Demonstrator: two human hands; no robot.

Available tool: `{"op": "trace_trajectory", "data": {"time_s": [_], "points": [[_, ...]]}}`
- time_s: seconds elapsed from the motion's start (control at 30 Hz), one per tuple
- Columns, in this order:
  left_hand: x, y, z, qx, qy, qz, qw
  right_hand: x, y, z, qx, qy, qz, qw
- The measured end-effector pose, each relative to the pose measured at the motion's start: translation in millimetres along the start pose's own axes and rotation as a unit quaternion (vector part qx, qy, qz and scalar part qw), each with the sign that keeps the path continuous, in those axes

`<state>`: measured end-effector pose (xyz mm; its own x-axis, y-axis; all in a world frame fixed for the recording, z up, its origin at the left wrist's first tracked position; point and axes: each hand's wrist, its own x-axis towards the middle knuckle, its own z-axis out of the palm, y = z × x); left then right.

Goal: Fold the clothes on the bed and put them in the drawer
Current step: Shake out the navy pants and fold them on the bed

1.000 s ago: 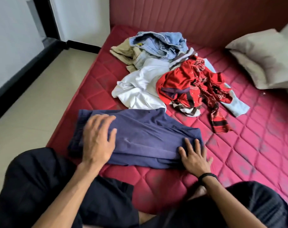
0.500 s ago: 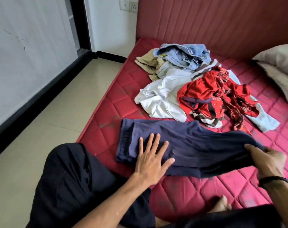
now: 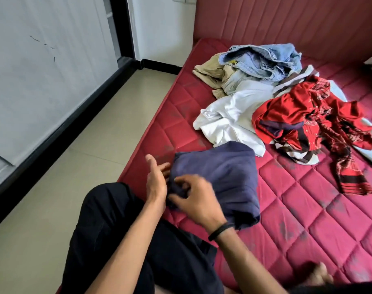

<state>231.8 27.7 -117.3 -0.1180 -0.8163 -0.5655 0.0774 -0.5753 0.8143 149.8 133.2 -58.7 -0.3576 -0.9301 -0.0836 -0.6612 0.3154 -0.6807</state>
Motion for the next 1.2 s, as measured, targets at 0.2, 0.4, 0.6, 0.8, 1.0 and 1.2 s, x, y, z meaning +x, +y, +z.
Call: {"op": "trace_trajectory", "data": {"time_s": [0.2, 0.4, 0.6, 0.8, 1.0, 1.2], "points": [[-17, 9, 8, 0.357, -0.066, 0.058, 0.930, -15, 12, -32, -0.004, 0.000, -0.094, 0.996], [-19, 7, 7, 0.389, -0.076, 0.079, 0.915, -39, 105, -30, -0.315, 0.090, -0.055, 0.943], [-39, 8, 25, 0.050, -0.145, -0.051, 0.987, -86, 120, -18, -0.300, 0.049, -0.083, 0.949], [-116, 49, 109, -0.128, -0.334, -0.112, 0.927, -52, 106, -101, 0.042, 0.249, -0.018, 0.968], [-147, 50, 193, 0.230, -0.305, 0.113, 0.917, -59, 136, -241, 0.240, 0.348, 0.012, 0.906], [-160, -31, 279, 0.151, -0.501, -0.163, 0.837, -111, 215, -342, 0.489, 0.261, 0.169, 0.815]]}}
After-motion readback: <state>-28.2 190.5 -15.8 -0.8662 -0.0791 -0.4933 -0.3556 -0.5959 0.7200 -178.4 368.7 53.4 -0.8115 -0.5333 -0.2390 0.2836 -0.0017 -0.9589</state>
